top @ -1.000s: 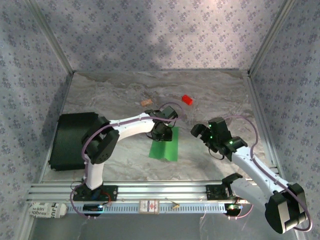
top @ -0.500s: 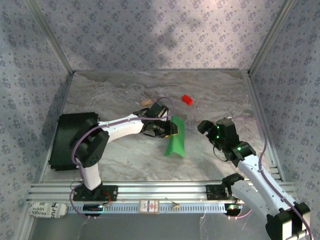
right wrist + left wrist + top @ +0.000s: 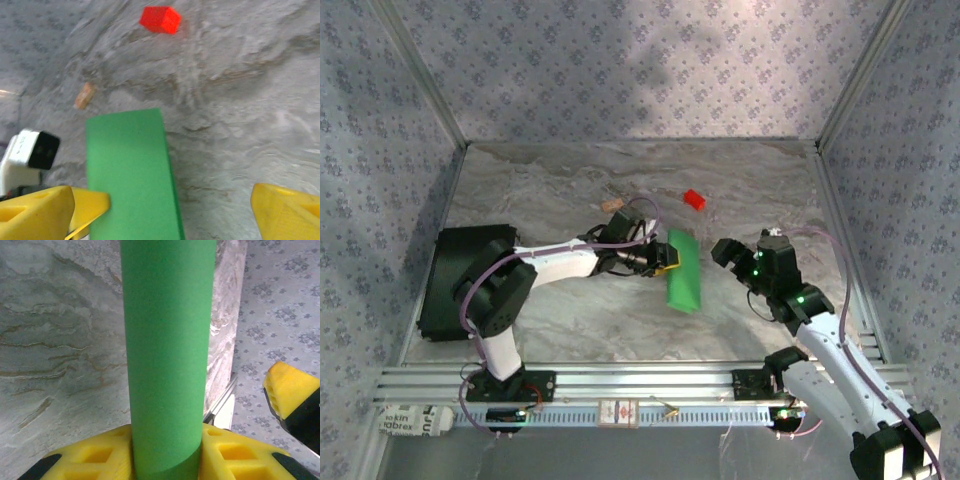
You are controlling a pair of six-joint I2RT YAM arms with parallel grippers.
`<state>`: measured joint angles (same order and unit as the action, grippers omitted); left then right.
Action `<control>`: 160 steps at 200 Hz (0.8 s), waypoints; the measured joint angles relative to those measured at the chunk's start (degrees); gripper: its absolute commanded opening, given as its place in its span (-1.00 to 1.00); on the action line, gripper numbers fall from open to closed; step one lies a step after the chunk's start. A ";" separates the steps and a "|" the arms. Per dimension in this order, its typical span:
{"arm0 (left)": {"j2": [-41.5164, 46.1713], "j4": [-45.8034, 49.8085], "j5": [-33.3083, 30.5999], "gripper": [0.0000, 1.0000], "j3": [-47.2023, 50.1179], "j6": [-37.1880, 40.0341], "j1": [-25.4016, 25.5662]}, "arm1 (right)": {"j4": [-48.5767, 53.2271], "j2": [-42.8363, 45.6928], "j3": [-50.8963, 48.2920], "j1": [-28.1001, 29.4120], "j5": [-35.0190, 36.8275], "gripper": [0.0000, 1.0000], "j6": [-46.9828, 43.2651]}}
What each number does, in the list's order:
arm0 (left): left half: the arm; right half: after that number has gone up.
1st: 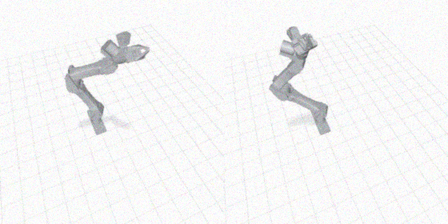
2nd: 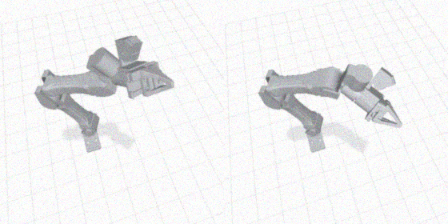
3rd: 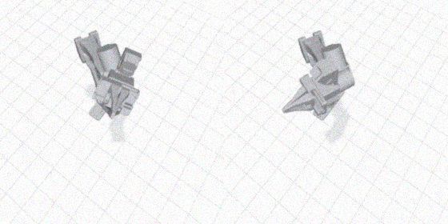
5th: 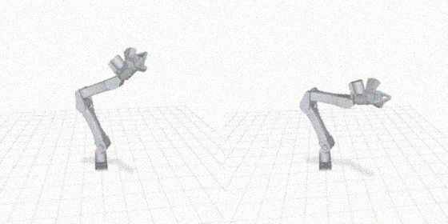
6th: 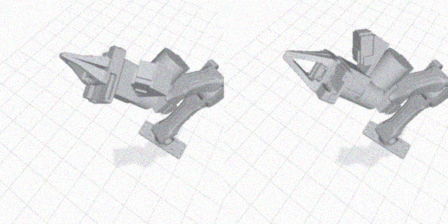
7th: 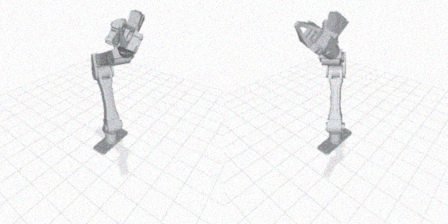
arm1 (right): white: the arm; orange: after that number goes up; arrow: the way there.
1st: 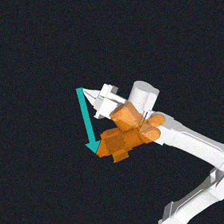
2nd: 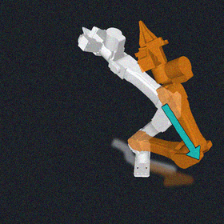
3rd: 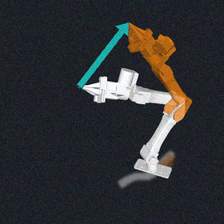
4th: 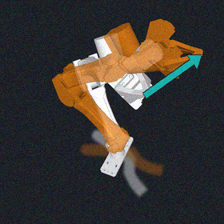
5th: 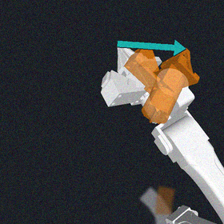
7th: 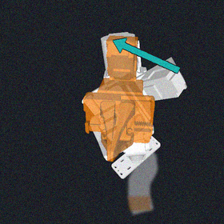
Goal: Fold a paper plane with a square sheet of paper (pick it up from the middle)
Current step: First fold the square sheet of paper in half at the center of the table.
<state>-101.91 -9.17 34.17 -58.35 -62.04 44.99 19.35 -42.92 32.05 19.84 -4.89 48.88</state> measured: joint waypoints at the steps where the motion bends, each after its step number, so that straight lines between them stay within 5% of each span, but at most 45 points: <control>1: 0.02 -0.15 0.02 -0.33 0.07 -0.09 -0.02 | -0.24 0.00 0.00 0.00 -0.22 0.85 -0.09; 55: -1.51 -7.56 2.69 -0.33 2.29 -2.86 -0.39 | -1.22 -6.25 0.04 -0.39 -7.48 0.84 -4.87; 160: -1.84 -5.70 0.24 -0.31 6.56 -0.74 -1.81 | -1.86 -16.31 0.13 -0.85 -11.89 0.86 -4.87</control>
<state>-103.74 -14.87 34.41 -51.79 -62.78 43.18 17.50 -59.22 32.18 18.98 -16.78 44.01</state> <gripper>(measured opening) 0.344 0.926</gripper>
